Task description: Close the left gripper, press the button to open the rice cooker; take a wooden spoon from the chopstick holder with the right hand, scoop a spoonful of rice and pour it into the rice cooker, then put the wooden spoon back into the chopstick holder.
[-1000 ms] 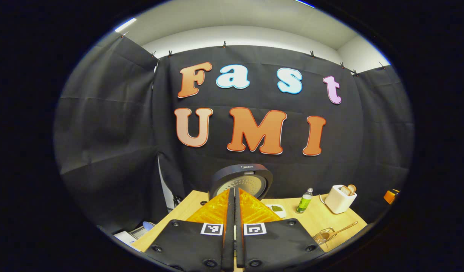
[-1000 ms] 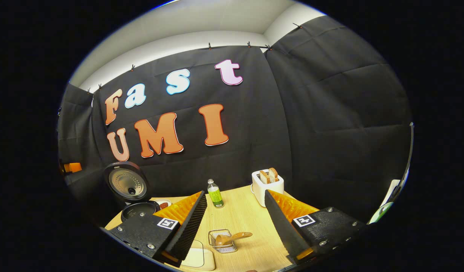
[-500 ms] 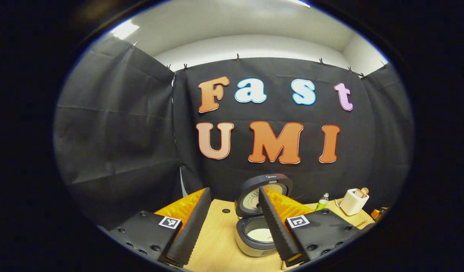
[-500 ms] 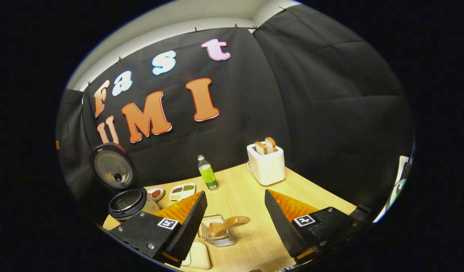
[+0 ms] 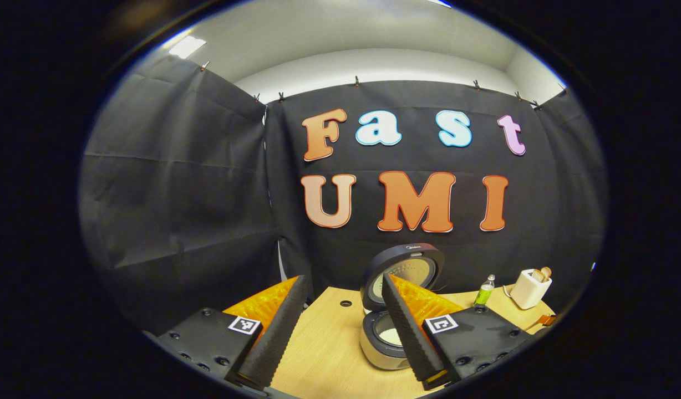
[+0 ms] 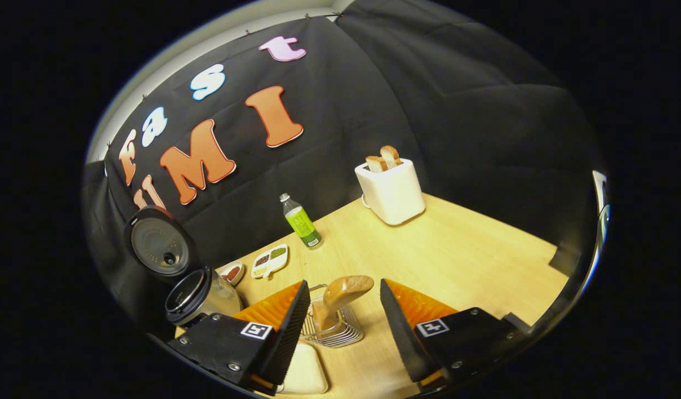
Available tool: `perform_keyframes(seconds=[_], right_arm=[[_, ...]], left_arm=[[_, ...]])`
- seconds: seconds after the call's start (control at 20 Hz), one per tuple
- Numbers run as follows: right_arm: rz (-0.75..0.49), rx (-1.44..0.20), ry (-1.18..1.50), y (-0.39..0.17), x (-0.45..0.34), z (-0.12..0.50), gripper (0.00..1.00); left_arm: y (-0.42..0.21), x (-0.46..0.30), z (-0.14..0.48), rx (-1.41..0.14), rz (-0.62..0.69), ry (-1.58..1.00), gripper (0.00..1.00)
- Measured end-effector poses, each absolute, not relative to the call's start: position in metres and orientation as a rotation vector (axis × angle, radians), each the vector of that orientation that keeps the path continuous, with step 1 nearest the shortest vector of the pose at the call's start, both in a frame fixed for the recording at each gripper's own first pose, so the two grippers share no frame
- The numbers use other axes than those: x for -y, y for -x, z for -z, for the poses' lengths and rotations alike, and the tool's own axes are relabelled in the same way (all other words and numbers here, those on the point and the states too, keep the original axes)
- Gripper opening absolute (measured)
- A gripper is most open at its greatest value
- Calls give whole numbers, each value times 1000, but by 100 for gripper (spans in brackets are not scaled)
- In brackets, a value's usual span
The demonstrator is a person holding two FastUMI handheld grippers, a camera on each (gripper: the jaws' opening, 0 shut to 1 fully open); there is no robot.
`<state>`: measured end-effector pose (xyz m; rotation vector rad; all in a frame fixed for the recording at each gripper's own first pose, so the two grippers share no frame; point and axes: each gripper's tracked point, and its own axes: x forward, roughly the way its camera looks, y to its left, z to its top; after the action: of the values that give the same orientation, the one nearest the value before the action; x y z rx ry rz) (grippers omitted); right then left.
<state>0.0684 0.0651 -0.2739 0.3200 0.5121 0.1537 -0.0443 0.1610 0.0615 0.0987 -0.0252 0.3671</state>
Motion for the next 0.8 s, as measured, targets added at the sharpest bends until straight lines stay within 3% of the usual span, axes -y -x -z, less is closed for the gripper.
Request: perform_keyframes(seconds=[0.15,0.4,0.45,0.65,0.8], right_arm=[[-134,-536,-370,-71,-65,274,56],[-160,-555,-441,-77,-92,260,37],[-169,-556,-435,-77,-96,257,28],[-185,-519,-343,-76,-114,243,18],[-204,-482,-276,-70,-120,216,18]], left_arm=[[51,-168,-62,36,-391,-115,89],[54,-178,-54,9,-408,-113,89],[54,-181,-53,7,-409,-112,89],[58,-192,-59,16,-417,-123,89],[61,-198,-62,23,-412,-117,92]])
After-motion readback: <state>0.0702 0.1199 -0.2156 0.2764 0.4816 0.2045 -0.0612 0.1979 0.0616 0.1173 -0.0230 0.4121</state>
